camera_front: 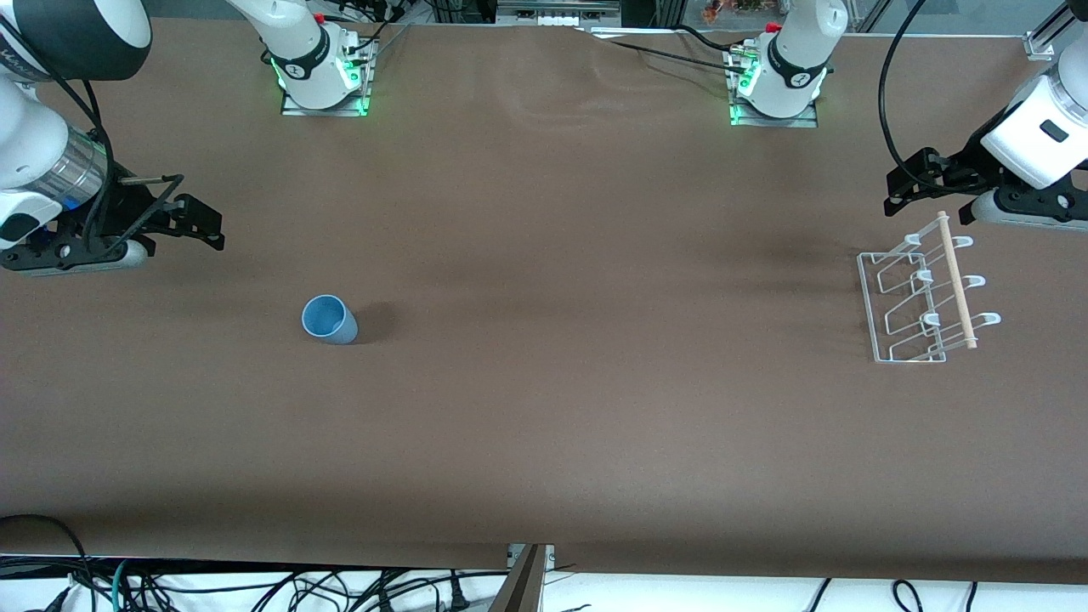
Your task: Transfer cup to left arm and place on rack
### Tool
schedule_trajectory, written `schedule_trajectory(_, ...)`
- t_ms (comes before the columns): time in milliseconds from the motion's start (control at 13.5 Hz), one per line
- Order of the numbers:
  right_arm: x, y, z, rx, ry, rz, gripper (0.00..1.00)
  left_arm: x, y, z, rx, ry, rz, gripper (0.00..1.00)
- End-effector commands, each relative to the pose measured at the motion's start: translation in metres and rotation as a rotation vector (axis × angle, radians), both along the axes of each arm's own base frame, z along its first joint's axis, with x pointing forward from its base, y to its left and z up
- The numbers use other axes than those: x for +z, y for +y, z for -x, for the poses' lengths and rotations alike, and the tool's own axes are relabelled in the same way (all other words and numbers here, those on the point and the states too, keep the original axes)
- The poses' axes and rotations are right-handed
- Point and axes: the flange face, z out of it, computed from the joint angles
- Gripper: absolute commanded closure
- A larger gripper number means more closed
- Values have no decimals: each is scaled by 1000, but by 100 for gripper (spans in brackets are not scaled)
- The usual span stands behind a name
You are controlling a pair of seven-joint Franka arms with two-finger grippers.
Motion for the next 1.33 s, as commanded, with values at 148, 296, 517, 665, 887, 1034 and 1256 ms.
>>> schedule_trajectory(148, -1, 1, -3, 15, 13, 17, 1, 6, -3, -2, -10, 5, 3, 0)
schedule_trajectory(296, -6, 2, -3, 6, 21, 18, 1, 5, -3, -2, -10, 6, 3, 0)
schedule_trajectory(517, -15, 2, -7, 17, 34, 19, 0, 5, -3, -2, -10, 8, 3, 0)
schedule_trajectory(665, -31, 8, -13, 26, 51, 19, 1, 6, -3, -2, -10, 6, 3, 0)
schedule_trajectory(887, -74, 14, -33, 38, 74, 16, 1, 6, -3, -2, -10, 6, 3, 0)
schedule_trajectory(1034, -111, 17, -46, 62, 92, 34, 1, 5, -3, -2, -10, 6, 3, 0)
schedule_trajectory(1256, -175, 32, -57, 126, 147, 136, 1, 5, -3, -2, -10, 6, 3, 0)
